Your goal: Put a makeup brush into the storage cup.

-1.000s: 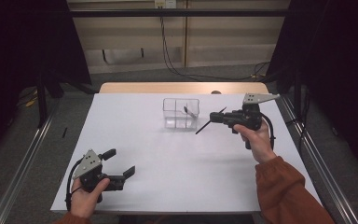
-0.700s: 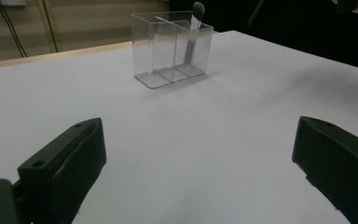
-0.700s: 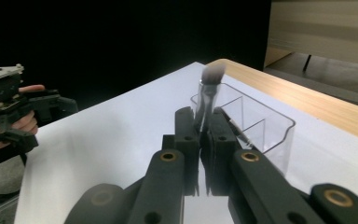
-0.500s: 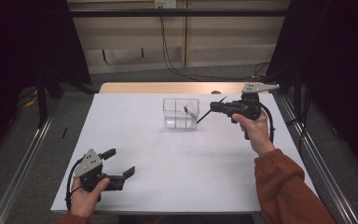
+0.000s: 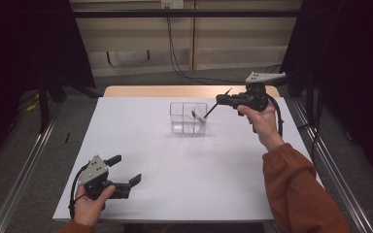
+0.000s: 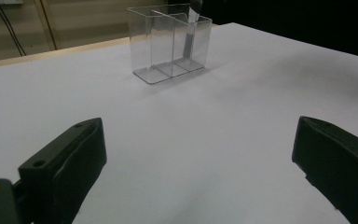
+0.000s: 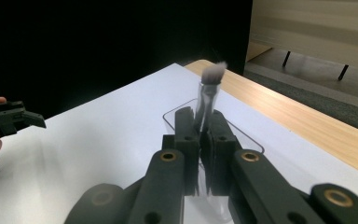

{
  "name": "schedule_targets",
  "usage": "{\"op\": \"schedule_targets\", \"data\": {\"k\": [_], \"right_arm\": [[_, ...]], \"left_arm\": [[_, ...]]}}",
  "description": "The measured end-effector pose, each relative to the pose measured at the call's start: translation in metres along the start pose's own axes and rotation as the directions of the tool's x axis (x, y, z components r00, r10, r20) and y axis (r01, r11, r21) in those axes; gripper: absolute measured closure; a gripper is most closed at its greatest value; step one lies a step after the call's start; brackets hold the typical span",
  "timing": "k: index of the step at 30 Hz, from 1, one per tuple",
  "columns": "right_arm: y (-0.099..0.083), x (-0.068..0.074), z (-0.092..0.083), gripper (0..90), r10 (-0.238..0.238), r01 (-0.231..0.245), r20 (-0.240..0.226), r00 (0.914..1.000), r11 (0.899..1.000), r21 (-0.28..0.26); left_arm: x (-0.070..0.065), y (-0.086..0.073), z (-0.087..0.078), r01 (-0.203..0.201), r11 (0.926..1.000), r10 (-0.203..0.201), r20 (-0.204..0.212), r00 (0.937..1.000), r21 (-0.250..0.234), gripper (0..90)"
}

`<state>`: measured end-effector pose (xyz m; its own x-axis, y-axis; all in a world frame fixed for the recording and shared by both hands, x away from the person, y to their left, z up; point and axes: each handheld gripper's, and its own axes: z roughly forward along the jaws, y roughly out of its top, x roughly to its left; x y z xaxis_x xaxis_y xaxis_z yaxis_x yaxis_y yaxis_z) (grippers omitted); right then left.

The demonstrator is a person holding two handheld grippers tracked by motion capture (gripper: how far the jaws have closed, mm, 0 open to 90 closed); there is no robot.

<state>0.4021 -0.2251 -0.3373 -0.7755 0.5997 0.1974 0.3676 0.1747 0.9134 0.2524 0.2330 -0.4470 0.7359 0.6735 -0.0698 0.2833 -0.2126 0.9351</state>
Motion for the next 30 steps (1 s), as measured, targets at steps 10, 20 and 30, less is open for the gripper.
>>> {"op": "schedule_targets", "data": {"k": [10,20,30], "right_arm": [[0.014,-0.006,0.015,86.2,-0.027,0.025,0.029,0.9992,0.997,0.067],[0.02,-0.012,0.032,86.2,-0.049,0.039,0.057,0.9972,0.985,0.167],[0.026,-0.007,0.046,86.2,-0.112,0.094,0.067,0.9914,0.967,0.237]], "left_arm": [[0.001,0.001,-0.001,-0.012,0.9999,0.012,-0.006,0.9999,-0.002,3.2],[0.001,0.001,-0.001,-0.021,0.9998,0.021,-0.009,0.9997,0.001,3.2],[0.0,0.001,0.0,-0.024,0.9997,0.024,-0.012,0.9997,0.005,3.2]]}}
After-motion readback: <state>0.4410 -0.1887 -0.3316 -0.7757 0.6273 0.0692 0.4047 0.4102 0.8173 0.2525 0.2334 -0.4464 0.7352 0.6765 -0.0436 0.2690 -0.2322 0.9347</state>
